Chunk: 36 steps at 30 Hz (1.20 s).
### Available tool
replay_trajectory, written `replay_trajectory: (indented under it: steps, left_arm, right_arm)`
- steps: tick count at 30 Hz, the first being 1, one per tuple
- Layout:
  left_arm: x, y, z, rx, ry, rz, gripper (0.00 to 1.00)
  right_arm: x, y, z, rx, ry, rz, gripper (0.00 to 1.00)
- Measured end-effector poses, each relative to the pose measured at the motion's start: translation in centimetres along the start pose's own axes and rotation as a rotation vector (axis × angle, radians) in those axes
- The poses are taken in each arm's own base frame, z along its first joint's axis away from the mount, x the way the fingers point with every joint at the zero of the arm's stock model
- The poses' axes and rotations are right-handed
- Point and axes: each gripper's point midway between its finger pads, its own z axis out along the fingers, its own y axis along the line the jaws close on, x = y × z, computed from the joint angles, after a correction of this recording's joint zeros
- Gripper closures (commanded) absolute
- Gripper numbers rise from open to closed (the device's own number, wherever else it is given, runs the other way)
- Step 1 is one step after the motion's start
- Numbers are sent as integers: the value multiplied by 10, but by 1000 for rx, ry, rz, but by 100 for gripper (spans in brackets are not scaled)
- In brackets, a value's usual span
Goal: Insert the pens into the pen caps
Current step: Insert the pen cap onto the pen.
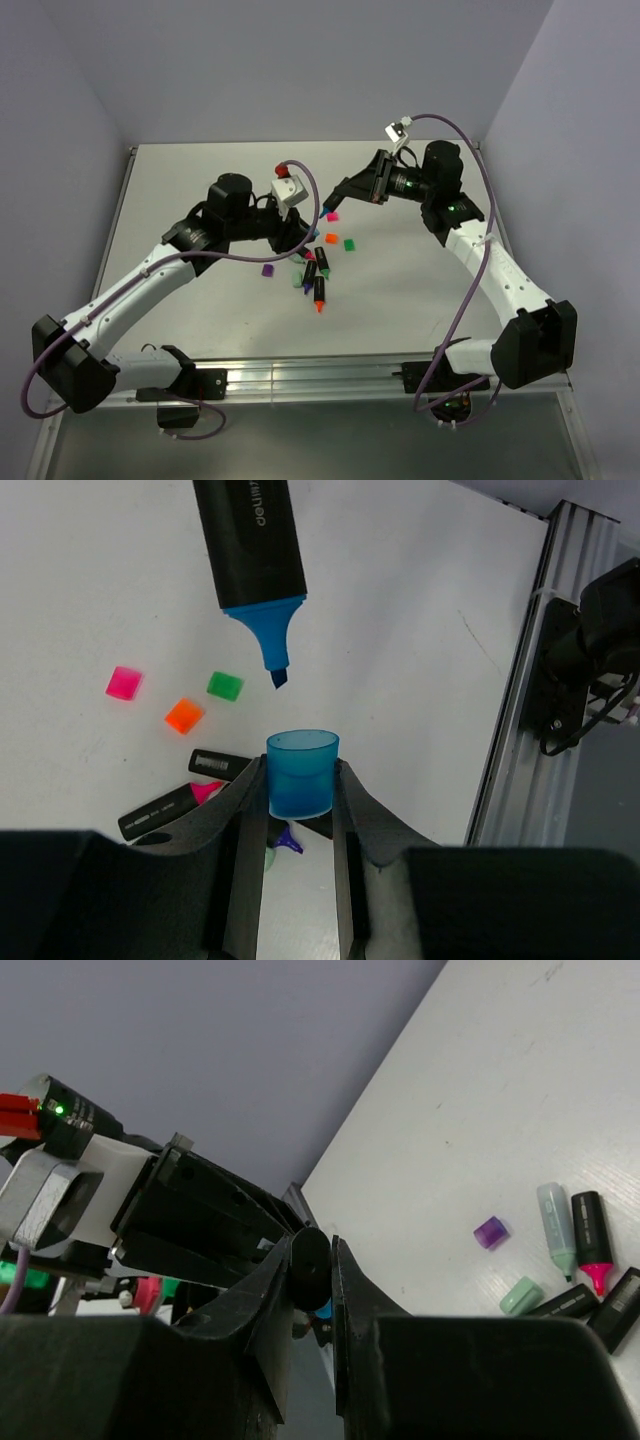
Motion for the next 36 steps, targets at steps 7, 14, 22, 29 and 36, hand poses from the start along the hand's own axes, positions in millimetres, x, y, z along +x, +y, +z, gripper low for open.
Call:
replay_trajectory:
  steps: [7, 14, 22, 29, 36]
  left_arm:
    - [-2, 11, 4, -64, -6, -64, 100]
    - [-13, 16, 4, -85, -31, -69, 100]
    - [-14, 18, 8, -86, -31, -69, 100]
    - [-16, 20, 9, -91, -34, -73, 100]
    - [-20, 22, 13, -93, -38, -94, 100]
  right_arm:
    - [-6, -5, 3, 58, -21, -22, 100]
    - [0, -8, 7, 88, -9, -35, 100]
    - [4, -10, 10, 96, 2, -31, 100]
    - [7, -8, 12, 95, 8, -40, 100]
    - [12, -10, 18, 99, 19, -50, 100]
